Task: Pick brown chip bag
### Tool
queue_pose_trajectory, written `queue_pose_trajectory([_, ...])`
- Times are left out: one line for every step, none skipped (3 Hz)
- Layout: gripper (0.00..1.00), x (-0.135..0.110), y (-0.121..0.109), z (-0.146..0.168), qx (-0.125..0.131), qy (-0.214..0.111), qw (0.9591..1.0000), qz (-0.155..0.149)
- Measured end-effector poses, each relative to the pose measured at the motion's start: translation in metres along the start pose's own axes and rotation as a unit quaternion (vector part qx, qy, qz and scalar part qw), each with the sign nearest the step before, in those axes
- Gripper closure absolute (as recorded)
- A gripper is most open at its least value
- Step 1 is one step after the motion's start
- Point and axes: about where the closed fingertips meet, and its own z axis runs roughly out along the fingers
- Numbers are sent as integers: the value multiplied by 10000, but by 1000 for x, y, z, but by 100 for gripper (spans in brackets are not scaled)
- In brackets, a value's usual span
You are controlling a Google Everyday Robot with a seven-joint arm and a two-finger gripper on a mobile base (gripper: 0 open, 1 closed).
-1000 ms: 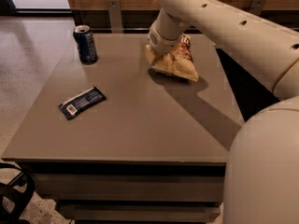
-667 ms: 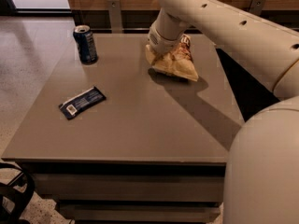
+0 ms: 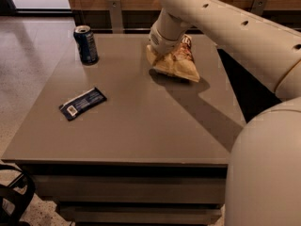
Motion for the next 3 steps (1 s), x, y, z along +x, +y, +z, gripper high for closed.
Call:
queue_pose_trajectory([100, -1, -18, -41, -96, -371, 9993, -9])
queue_pose_trajectory([100, -4, -48, -127, -148, -1080, 9940, -6])
queue_pose_trajectory([100, -7, -68, -191, -150, -1589, 9872, -14])
